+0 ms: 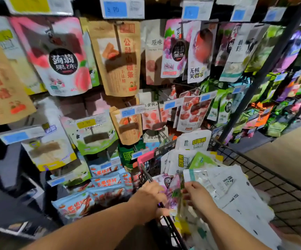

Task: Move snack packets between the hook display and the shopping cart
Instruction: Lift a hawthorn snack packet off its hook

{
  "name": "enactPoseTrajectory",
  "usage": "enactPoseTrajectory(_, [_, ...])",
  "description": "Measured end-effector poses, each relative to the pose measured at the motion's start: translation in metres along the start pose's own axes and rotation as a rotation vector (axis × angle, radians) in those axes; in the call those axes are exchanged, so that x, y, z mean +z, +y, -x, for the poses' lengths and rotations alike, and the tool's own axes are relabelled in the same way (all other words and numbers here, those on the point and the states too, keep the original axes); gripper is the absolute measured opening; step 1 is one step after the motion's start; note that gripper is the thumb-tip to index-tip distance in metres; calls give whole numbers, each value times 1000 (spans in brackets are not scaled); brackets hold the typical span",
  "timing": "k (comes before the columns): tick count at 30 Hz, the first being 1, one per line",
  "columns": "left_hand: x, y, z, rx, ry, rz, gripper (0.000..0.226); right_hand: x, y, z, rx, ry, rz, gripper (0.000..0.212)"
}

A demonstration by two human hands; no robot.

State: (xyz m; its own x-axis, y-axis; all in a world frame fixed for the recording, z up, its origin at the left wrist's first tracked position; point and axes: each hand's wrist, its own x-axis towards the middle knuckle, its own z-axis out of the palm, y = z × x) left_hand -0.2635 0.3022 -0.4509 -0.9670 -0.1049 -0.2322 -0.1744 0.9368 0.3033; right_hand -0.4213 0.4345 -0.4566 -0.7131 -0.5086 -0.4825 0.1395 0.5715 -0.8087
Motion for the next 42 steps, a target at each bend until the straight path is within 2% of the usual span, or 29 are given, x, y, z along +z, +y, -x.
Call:
enactPoseTrajectory(1, [-6,-5,5,-67,-20,15,70,6,-14,-2,-28,-17,1,23])
enactPoseTrajectory(2, [-17,-11,10,-123,-44,54,63,13,-27,-4,-51,-40,-1,22])
enactPoseTrajectory(4, [-39,-24,21,-239,-104,223,56,29,-54,-7,-92,-81,0,19])
enactPoseTrajectory(6, [-60,-40,32,-347,-87,343,56,44,-81,-9,-145,-110,10,16])
enactPoseTrajectory(8, [-79,-58,45,-465,92,424,52,62,-107,-10,-208,-145,42,18])
enactPoseTrajectory(12, [-126,-95,82,-740,588,496,41,104,-175,2,-362,-209,62,19])
enactPoseTrajectory(16, [-168,-131,132,-811,957,446,33,157,-247,28,-522,-270,41,19])
enactPoseTrajectory(18, [-188,-144,157,-815,1083,383,30,183,-277,48,-606,-298,47,16])
enactPoseTrajectory(21, [-214,-161,189,-918,1232,270,34,217,-314,74,-747,-332,110,18])
enactPoseTrajectory(26, [-237,-186,227,-1164,1323,229,41,265,-359,104,-872,-423,229,14])
enactPoseTrajectory(28, [-244,-195,237,-1194,1314,268,47,285,-372,108,-856,-448,268,18])
enactPoseTrajectory(31, [-255,-210,247,-1212,1340,369,57,307,-387,107,-846,-475,337,51])
enactPoseTrajectory(35, [-266,-228,255,-1103,1389,566,67,320,-399,108,-741,-490,280,59])
enactPoseTrajectory(38, [-271,-238,261,-879,1377,874,79,330,-403,104,-671,-543,142,51])
enactPoseTrajectory(42, [-269,-249,267,-869,1349,981,83,335,-403,100,-622,-578,-32,28])
